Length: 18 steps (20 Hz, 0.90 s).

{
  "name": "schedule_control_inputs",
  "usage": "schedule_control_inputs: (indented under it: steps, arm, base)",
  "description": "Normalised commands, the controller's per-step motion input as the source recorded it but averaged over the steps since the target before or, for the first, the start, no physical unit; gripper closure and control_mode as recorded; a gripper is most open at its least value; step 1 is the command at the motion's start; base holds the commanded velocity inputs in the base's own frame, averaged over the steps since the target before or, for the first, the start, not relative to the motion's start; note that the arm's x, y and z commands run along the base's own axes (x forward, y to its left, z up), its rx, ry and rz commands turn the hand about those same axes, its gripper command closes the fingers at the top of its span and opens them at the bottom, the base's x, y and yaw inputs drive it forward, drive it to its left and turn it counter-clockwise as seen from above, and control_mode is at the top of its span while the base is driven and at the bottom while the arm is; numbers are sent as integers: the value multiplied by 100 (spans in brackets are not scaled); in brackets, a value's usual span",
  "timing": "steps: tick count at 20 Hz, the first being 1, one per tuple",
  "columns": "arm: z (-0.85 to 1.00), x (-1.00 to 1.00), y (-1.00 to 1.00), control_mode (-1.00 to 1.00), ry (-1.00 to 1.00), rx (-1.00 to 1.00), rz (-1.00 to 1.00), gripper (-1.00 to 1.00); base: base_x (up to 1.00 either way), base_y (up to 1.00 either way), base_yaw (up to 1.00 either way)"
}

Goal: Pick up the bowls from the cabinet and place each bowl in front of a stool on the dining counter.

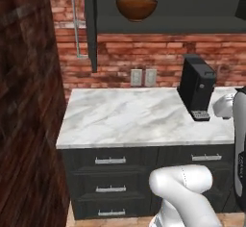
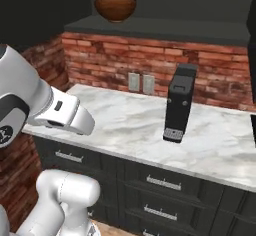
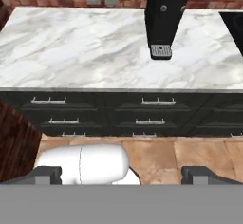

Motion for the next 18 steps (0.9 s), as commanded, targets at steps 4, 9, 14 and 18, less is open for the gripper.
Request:
schedule_control_inputs:
  steps: [4,9,14,18]
  arm:
    - [0,0,0,100,0,0,0,-100]
    - [0,0,0,100,0,0,0,-100]
    - [0,0,0,100,0,0,0,-100]
    - [0,0,0,100,0,0,0,-100]
  base:
    - [39,55,-25]
    - [24,46,-27]
    - [31,33,-29]
    - [40,9,-27]
